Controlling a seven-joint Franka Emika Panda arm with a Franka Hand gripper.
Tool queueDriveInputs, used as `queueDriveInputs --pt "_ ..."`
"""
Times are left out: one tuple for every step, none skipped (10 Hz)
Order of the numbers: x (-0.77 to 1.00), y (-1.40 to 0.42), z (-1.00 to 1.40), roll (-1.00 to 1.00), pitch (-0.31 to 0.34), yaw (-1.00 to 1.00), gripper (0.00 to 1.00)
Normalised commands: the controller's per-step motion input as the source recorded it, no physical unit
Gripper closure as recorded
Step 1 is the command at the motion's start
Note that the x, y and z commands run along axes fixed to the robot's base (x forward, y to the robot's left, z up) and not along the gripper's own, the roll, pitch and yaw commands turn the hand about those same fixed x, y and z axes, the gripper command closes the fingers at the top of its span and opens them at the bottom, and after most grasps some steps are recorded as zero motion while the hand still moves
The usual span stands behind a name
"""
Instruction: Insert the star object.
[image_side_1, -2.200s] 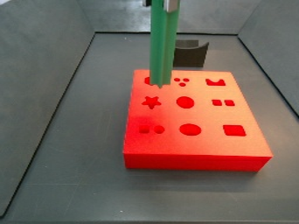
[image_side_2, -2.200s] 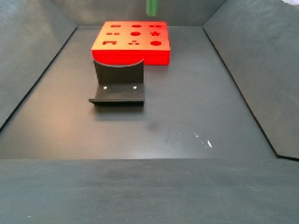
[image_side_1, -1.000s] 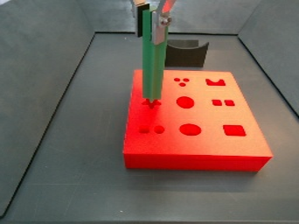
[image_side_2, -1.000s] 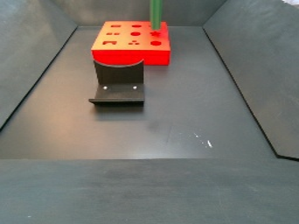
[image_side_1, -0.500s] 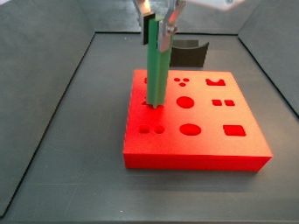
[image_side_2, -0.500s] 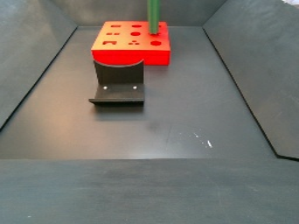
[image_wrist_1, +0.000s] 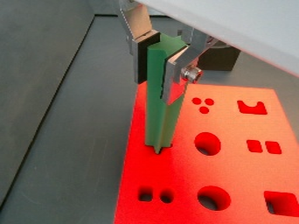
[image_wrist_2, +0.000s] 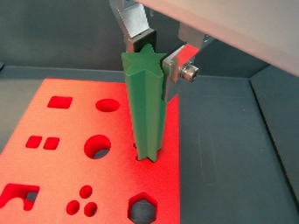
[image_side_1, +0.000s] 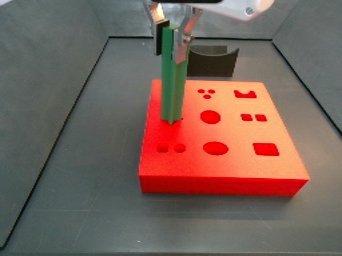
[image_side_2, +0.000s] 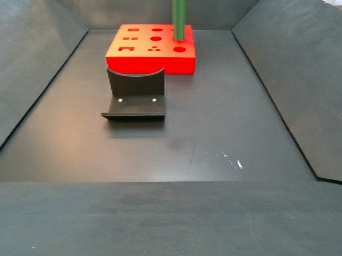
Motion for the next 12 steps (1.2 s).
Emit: queueDriveInputs --pt "0.07 0.0 -0.12 -0.07 -0.019 0.0 1.0" --pt "0.08 0.0 0.0 0.0 0.016 -0.01 1.0" --pt "0.02 0.0 -0.09 0.0 0.0 0.0 1.0" --pt "0.0 -0.02 -0.33 0.22 0.156 -0.04 1.0" --pt "0.07 -0.05 -0.63 0.2 0.147 -0.09 1.0" --pt "0.07 -0.06 -0.81 0.17 0.02 -0.22 1.0" --pt "0.08 -0.07 -0.94 0.17 0.0 -0.22 1.0" --pt "0.03 -0.08 -0.98 0.14 -0.023 -0.18 1.0" --pt "0.01 -0.09 -1.0 0.09 -0.083 -0.15 1.0" --pt "0.0 -0.07 -1.0 0.11 -0.054 -0.11 1.0" --pt "0.0 -0.03 -1.0 0.03 -0.067 -0.04 1.0" --pt "-0.05 0.0 -1.0 0.0 -0.03 0.0 1.0"
